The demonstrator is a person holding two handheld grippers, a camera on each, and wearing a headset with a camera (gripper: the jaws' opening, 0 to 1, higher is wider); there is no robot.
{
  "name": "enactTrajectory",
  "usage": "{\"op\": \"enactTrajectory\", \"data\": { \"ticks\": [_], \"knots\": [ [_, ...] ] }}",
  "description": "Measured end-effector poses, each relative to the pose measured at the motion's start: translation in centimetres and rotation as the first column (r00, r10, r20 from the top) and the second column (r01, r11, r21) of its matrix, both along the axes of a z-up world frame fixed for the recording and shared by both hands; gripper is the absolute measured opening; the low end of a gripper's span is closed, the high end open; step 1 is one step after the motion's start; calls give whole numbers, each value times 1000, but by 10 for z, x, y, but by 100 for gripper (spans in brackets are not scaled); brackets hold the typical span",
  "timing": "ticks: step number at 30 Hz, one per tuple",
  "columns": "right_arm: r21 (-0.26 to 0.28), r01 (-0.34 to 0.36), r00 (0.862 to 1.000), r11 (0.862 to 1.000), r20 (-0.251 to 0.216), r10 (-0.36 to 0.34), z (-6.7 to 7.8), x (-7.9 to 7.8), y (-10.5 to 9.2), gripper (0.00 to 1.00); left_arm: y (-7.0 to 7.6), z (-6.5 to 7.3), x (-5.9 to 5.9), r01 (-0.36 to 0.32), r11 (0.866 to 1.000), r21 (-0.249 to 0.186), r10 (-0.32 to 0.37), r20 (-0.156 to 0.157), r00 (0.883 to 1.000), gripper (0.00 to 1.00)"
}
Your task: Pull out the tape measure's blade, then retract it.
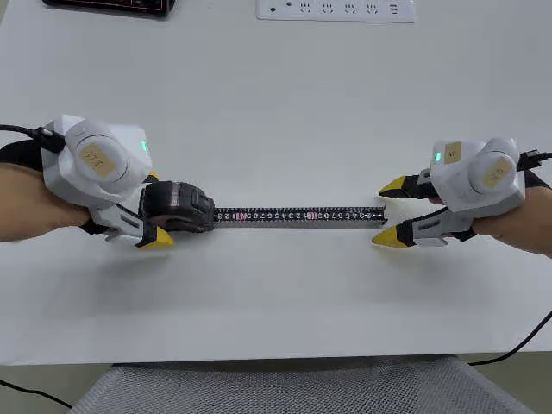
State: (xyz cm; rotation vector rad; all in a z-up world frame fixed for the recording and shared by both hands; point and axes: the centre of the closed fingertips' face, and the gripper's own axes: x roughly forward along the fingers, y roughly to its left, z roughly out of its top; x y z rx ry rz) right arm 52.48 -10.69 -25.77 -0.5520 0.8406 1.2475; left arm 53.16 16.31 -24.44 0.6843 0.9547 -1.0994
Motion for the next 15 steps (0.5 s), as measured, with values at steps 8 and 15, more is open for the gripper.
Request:
{"op": "enactTrajectory", "data": {
  "ticks": [8,15],
  "knots": [
    [6,8,1000,1000,-2,-8,1,0,3,49,0,1,0,-22,999,-24,23,2,1000,64],
    [22,35,999,999,8,-35,6,2,3,50,2,9,2,-79,994,-71,80,12,997,64]
  ]
}}
